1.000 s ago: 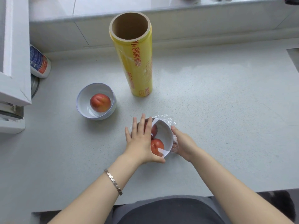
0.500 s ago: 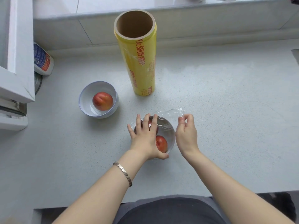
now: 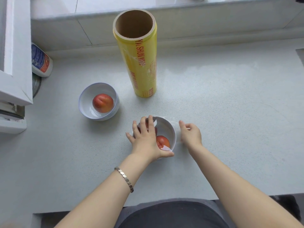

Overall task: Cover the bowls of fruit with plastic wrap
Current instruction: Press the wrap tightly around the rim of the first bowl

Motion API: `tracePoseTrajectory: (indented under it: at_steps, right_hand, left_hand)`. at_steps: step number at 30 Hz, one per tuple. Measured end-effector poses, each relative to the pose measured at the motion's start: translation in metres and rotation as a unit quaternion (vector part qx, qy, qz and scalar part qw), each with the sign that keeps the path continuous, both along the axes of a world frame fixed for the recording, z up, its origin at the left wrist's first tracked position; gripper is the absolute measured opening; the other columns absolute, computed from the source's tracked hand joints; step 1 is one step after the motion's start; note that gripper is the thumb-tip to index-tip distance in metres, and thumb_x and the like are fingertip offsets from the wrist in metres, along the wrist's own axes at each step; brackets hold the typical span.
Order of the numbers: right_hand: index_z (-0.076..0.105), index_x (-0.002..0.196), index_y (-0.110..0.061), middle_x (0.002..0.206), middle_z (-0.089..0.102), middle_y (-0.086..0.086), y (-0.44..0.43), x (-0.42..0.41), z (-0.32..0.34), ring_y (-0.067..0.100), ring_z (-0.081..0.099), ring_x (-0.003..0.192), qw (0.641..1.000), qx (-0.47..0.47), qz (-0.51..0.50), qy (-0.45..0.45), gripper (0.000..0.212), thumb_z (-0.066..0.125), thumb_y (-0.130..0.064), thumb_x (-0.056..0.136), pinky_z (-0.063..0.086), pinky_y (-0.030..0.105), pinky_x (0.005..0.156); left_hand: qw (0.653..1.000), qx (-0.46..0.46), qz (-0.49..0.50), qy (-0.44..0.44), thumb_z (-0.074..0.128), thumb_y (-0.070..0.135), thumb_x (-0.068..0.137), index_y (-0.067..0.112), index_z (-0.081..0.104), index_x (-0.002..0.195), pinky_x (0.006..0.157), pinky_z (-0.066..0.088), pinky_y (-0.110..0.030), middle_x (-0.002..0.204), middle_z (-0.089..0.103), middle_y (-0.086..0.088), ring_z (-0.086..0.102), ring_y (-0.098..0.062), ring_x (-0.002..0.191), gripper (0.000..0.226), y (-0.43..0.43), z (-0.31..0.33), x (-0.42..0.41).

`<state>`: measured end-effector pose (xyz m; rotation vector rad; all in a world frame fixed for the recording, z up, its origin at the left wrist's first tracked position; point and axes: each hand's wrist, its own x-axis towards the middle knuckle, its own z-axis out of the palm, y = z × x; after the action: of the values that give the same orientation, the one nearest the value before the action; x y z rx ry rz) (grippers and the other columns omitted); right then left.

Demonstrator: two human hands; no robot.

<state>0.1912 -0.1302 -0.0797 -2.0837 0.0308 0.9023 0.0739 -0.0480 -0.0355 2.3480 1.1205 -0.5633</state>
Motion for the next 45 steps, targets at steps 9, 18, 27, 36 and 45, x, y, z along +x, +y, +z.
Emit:
tracePoseTrajectory:
  at_steps: [9,18,27,36,45]
  right_hand:
    - [0.060,0.093,-0.014,0.100,0.067,0.008,-0.027,-0.020,0.003,0.023,0.063,0.099,0.961,0.156,0.022,0.227,0.020,0.053,-0.032,0.090,0.047,0.036,0.095]
    - [0.046,0.077,-0.014,0.065,0.052,0.002,-0.029,-0.021,0.014,0.007,0.054,0.055,0.960,0.203,-0.085,0.171,0.018,0.047,-0.011,0.094,0.046,0.014,0.052]
    - [0.051,0.079,-0.009,0.071,0.057,0.008,-0.014,-0.019,0.010,0.012,0.054,0.057,0.960,0.127,-0.130,0.214,0.012,0.058,-0.008,0.088,0.051,0.014,0.053]
    - [0.056,0.117,-0.007,0.112,0.063,0.012,-0.021,-0.028,0.020,0.024,0.063,0.099,0.932,0.180,-0.039,0.311,0.037,0.051,-0.033,0.092,0.050,0.036,0.092]
    - [0.059,0.118,-0.013,0.109,0.066,0.002,-0.030,-0.038,0.035,0.014,0.063,0.100,0.968,0.169,0.110,0.149,0.030,0.055,-0.023,0.090,0.053,0.021,0.079]
  left_hand:
    - [0.998,0.016,-0.060,0.000,0.070,0.074,0.049,0.018,-0.021,0.144,0.109,-0.007,-0.060,0.153,-0.027,-0.003,-0.029,-0.036,0.137,0.143,0.012,0.001,-0.011]
    - [0.998,0.006,-0.057,0.009,0.067,0.075,0.052,0.019,-0.020,0.144,0.110,0.003,-0.062,0.154,-0.022,0.002,-0.027,-0.037,0.138,0.138,0.011,0.000,-0.011]
    - [0.997,-0.032,-0.018,-0.065,0.071,0.064,0.060,0.026,-0.003,0.147,0.111,0.019,-0.052,0.155,-0.002,0.003,-0.003,-0.031,0.143,0.121,0.019,-0.001,-0.012]
    - [0.928,-0.197,0.282,-0.141,0.039,0.053,0.093,0.016,0.052,0.064,0.060,0.037,-0.029,0.067,0.054,0.001,0.051,-0.016,0.066,0.049,0.050,0.002,-0.004]
    - [0.858,-0.281,0.388,-0.184,0.039,0.067,0.085,0.024,0.058,0.090,0.083,0.044,-0.032,0.096,0.063,0.001,0.058,-0.017,0.090,0.047,0.035,-0.003,-0.037]
